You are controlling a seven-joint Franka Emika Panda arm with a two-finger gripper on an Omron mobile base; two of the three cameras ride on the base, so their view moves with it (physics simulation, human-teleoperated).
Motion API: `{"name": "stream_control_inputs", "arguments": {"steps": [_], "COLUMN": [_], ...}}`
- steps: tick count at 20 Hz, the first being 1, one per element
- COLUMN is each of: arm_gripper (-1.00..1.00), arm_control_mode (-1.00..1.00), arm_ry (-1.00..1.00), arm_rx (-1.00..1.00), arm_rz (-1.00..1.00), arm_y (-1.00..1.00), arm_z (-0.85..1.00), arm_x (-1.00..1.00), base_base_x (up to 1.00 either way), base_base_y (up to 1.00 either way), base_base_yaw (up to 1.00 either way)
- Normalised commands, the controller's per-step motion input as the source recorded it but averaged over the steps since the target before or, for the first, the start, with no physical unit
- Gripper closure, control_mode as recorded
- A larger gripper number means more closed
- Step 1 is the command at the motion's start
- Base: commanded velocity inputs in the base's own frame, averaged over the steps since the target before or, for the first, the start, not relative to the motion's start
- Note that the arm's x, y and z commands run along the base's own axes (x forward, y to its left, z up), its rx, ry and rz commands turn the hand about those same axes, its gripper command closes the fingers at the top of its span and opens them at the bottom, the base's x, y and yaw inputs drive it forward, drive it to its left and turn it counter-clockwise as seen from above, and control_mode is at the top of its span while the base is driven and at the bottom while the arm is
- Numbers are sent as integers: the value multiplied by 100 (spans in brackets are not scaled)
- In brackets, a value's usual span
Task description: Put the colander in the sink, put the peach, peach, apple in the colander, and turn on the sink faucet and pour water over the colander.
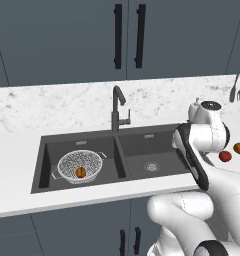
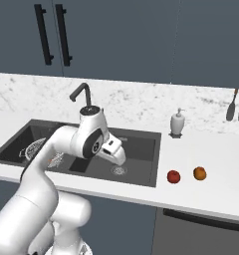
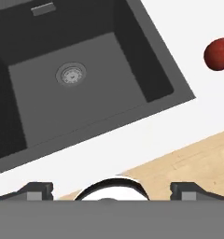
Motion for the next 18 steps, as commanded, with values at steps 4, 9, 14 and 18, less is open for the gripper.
{"name": "stream_control_inputs", "arguments": {"steps": [4,9,14,18], "arm_gripper": [-100,-100,-100,-100], "arm_control_mode": [-100,-100,-100,-100], "arm_ry": [0,12,13,8], "arm_rx": [7,1,0,0], "arm_rz": [-28,-26,-22,-11], "arm_y": [-100,-99,-88,-57], "arm_z": [0,0,0,-11], "arm_x": [-2,0,3,15], "base_base_x": [0,0,0,0], "base_base_y": [0,0,0,0], "base_base_yaw": [0,0,0,0]}}
